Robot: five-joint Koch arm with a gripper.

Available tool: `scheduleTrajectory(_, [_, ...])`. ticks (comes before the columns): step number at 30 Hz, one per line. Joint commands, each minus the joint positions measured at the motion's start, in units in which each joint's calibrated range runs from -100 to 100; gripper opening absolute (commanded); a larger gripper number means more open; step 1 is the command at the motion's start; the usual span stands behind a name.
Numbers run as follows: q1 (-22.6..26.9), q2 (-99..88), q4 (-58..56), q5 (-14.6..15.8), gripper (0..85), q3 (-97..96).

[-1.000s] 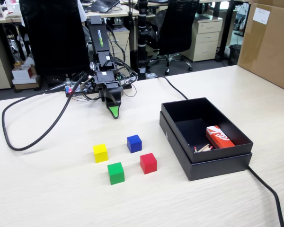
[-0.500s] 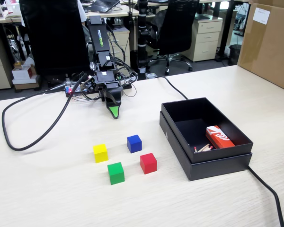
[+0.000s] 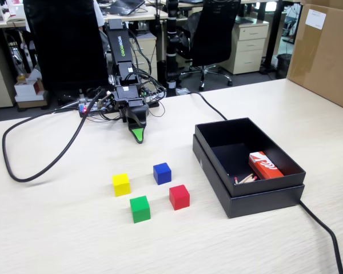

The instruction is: Put the green cube on top of the red cube

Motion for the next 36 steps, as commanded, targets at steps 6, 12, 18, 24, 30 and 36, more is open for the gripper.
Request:
scheduleTrajectory(6, [0.05,1.71,-3.33,-0.10,47.5,4.05])
scheduleTrajectory(12, [-0.20,7.33,-19.40,2.15,47.5,23.36])
scheduleTrajectory(18, [-0.68,20.07,-26.75,3.13,47.6,43.30])
scheduleTrajectory(24, [-1.86,37.28,-30.46,2.93,47.6,61.62])
scheduleTrajectory(30, [-2.83,62.41,-37.46,2.59,47.3,87.82])
scheduleTrajectory(36, [-4.05,86.96,-45.24,2.34,47.2,111.03])
